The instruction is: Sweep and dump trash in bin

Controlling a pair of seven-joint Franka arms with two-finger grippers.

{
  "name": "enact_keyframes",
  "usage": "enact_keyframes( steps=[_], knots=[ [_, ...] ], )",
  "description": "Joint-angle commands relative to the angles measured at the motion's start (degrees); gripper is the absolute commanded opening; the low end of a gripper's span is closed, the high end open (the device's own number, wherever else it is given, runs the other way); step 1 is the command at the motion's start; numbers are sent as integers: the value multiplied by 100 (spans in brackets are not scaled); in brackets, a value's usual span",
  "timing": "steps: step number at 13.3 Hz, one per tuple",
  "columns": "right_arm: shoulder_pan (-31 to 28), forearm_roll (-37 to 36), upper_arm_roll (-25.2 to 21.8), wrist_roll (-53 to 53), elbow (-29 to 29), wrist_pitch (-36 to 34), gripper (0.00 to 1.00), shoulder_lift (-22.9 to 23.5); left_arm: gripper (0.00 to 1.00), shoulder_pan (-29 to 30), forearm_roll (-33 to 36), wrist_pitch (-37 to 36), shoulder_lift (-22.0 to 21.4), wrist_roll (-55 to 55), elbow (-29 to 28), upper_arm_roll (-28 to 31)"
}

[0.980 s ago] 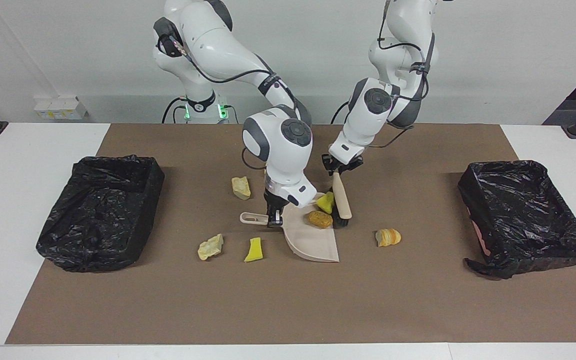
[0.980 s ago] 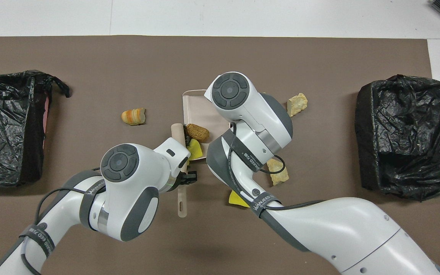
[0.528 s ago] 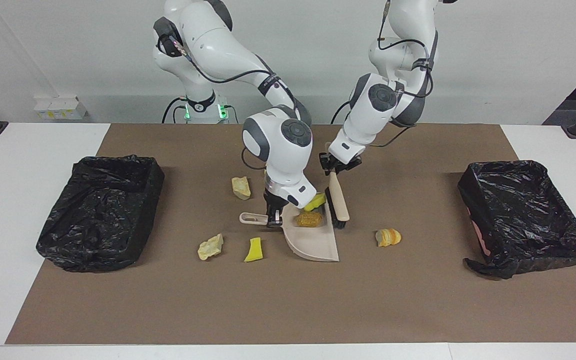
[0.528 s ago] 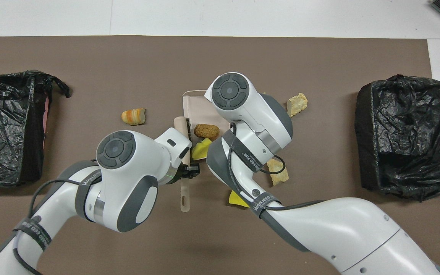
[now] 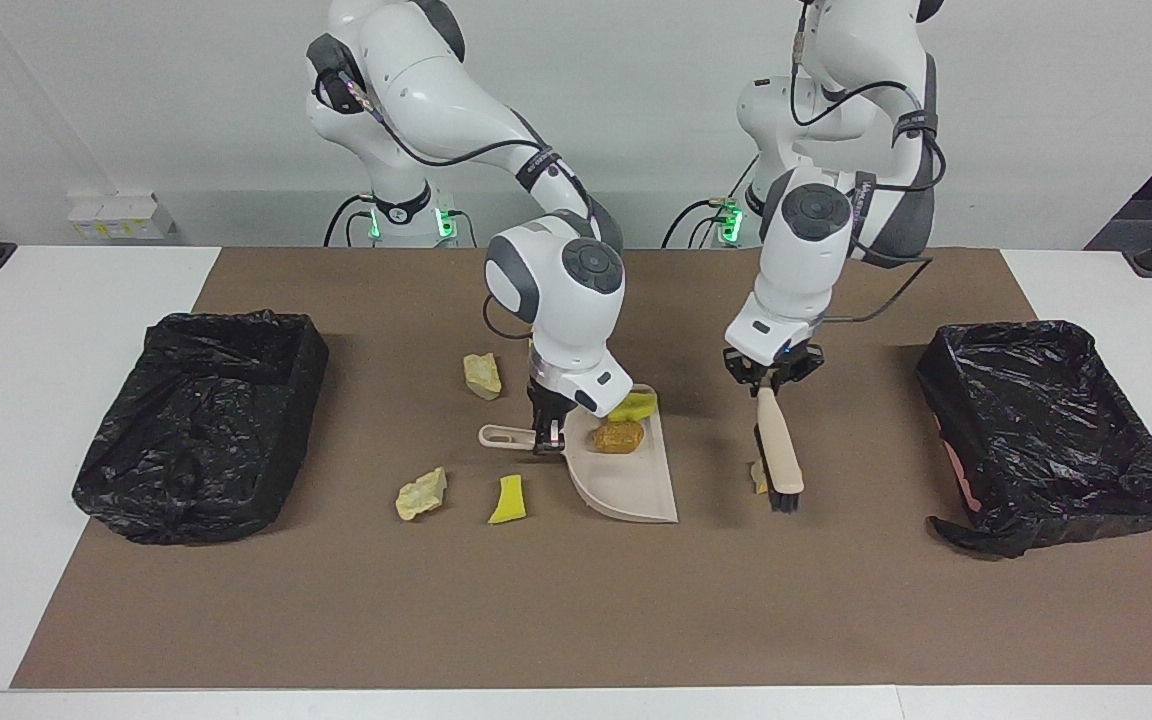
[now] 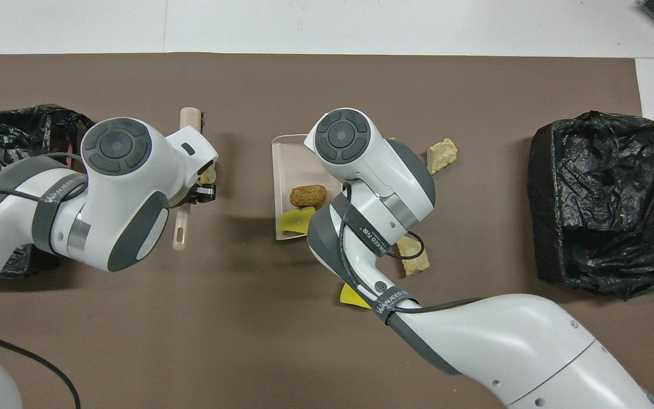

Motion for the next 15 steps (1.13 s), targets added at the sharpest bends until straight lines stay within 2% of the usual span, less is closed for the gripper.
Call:
enact_keyframes(
  steps=[1, 3, 5, 7, 9, 13, 15],
  knots=[
    [-50, -96, 41, -159, -292, 57, 0, -203, 0, 427, 186, -217, 331, 554, 310, -64],
    [-42, -96, 41, -168, -292, 58, 0, -203, 0, 647, 160, -296, 383, 662, 240, -82],
    [-24, -105, 41, -168, -292, 49, 0, -212, 0, 604, 55, -664, 392, 662, 153, -99],
    [-24, -105, 41, -168, -292, 31, 0, -212, 0, 543, -523, -875, 252, 644, -136, -108],
    [-42, -105, 41, -168, -292, 5, 0, -212, 0, 402, -788, -754, 94, 635, -445, -126],
    [-50, -105, 41, -168, -309, -13, 0, -229, 0, -396, -1386, -718, -82, 189, -612, -117],
    [-51, -105, 41, -168, -327, -13, 0, -238, 0, -949, -1448, -709, -152, -303, -621, -117]
  ],
)
